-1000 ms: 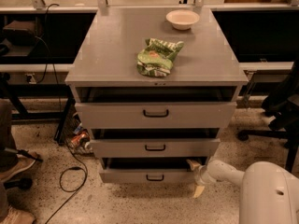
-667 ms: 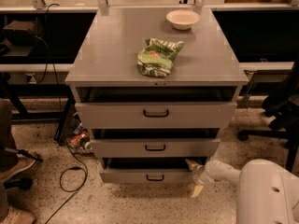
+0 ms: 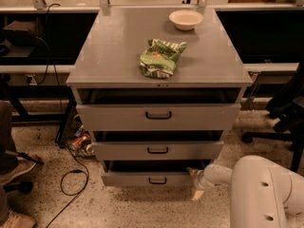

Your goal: Open bottom drawer

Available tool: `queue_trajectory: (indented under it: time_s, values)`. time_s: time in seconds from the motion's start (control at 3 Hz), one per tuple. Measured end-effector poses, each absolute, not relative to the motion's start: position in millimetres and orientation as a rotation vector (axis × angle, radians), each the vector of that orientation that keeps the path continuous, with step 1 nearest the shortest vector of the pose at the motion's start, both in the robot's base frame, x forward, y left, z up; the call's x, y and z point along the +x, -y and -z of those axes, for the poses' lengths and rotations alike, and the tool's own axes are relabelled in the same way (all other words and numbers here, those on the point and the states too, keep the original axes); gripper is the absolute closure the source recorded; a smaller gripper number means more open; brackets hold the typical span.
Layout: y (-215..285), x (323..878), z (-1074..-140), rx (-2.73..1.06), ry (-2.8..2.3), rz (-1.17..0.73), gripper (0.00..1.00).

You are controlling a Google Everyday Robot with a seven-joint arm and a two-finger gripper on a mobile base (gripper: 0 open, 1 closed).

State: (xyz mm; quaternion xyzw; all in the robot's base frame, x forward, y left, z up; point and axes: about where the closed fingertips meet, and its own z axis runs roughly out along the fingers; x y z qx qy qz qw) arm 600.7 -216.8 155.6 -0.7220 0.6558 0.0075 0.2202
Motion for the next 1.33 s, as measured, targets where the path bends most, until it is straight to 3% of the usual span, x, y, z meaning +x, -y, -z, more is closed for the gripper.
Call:
queue_trajectory:
  time_s: [1.0,1.33]
  values:
    - [230.6,588.9,-156.1,-1.945,-1.872,-0.043,0.86]
    - [232.6,586.4,-157.2,-1.937,-1.878,-0.043,1.0]
